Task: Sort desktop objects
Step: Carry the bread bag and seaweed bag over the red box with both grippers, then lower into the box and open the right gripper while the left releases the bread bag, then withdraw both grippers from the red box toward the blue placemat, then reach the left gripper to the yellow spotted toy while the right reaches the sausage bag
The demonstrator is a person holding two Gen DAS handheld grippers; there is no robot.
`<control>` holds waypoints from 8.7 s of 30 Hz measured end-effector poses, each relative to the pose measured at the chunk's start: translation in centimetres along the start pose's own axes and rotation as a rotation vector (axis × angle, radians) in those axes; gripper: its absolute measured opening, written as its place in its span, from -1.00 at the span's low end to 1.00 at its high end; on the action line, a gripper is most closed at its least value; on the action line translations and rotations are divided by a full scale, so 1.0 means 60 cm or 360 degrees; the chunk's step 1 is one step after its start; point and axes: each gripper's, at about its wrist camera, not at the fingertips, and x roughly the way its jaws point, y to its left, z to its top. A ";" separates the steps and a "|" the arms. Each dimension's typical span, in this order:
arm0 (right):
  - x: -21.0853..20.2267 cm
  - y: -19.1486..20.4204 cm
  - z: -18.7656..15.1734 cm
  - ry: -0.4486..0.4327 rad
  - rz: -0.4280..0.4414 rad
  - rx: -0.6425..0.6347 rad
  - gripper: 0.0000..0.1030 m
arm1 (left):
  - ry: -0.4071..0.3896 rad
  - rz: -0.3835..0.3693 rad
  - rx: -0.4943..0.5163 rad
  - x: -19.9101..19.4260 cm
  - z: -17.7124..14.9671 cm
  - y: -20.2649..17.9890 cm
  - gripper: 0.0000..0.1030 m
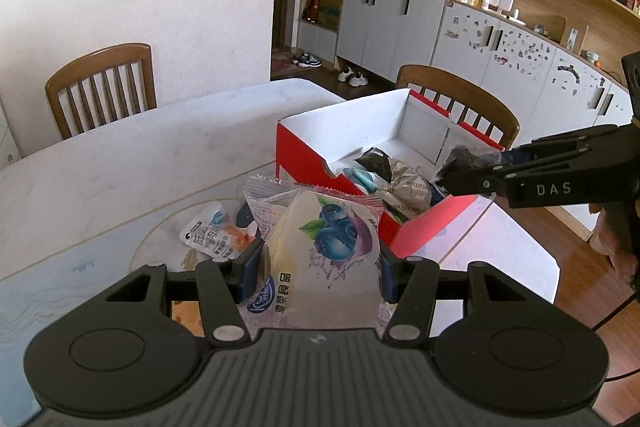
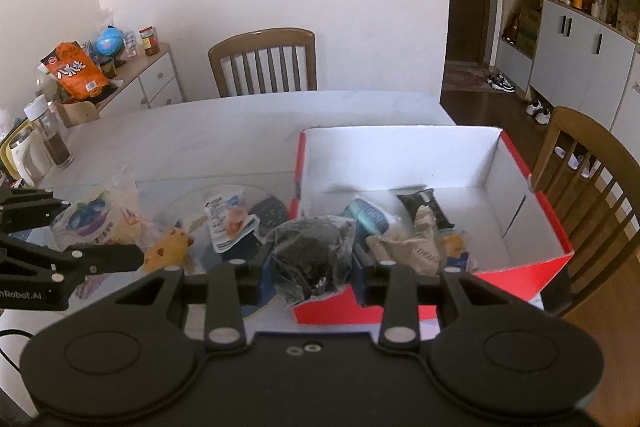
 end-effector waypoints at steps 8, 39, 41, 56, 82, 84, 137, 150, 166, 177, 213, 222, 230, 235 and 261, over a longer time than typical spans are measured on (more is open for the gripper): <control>0.005 -0.040 0.012 -0.0002 0.0033 -0.0019 -0.29 | -0.0006 0.0033 -0.0011 0.025 0.022 -0.028 0.06; 0.055 -0.232 0.051 0.0066 0.0091 -0.0032 -0.29 | 0.0080 0.0031 0.0054 0.188 0.112 -0.154 0.06; 0.061 -0.241 0.056 0.0069 0.0089 -0.0042 -0.29 | 0.0086 0.0031 0.0066 0.201 0.122 -0.156 0.06; 0.131 -0.282 0.076 0.0156 0.0067 -0.0083 -0.29 | 0.0212 0.0056 0.0065 0.303 0.166 -0.144 0.06; 0.288 -0.260 0.082 0.0371 -0.0142 -0.0376 -0.29 | 0.0492 0.0140 0.0220 0.452 0.187 -0.132 0.07; 0.299 -0.255 0.080 0.0381 -0.0156 -0.0397 -0.29 | 0.0512 0.0153 0.0233 0.459 0.185 -0.133 0.07; 0.288 -0.247 0.076 0.0451 -0.0113 -0.0499 0.24 | 0.0534 0.0200 0.0188 0.426 0.223 -0.118 0.57; 0.219 -0.243 0.082 0.0352 -0.0002 -0.0434 0.27 | 0.0392 0.0150 0.0127 0.369 0.210 -0.135 0.57; 0.155 -0.238 0.071 0.0229 0.0133 -0.0273 0.47 | 0.0293 0.0090 0.0016 0.292 0.185 -0.142 0.57; 0.117 -0.243 0.054 0.0151 0.0213 -0.0151 0.70 | 0.0247 0.0074 -0.0027 0.255 0.165 -0.133 0.64; 0.048 -0.146 0.027 0.0019 0.0145 0.0008 0.90 | 0.0023 0.0005 -0.0106 0.113 0.083 -0.078 0.97; 0.042 -0.081 0.031 -0.0013 0.0138 0.0019 0.90 | 0.0002 0.0030 -0.0096 0.070 0.053 -0.033 0.97; 0.054 -0.013 0.029 -0.0011 0.0152 -0.0001 0.90 | 0.0034 0.0056 -0.0161 0.042 0.009 0.029 0.97; 0.066 0.029 0.030 -0.0005 0.0172 -0.0016 0.90 | 0.0044 0.0078 -0.0171 0.028 -0.017 0.060 0.97; 0.222 0.170 0.071 0.0130 0.0269 -0.0189 0.90 | 0.0039 0.0158 -0.0217 0.072 -0.080 0.155 0.97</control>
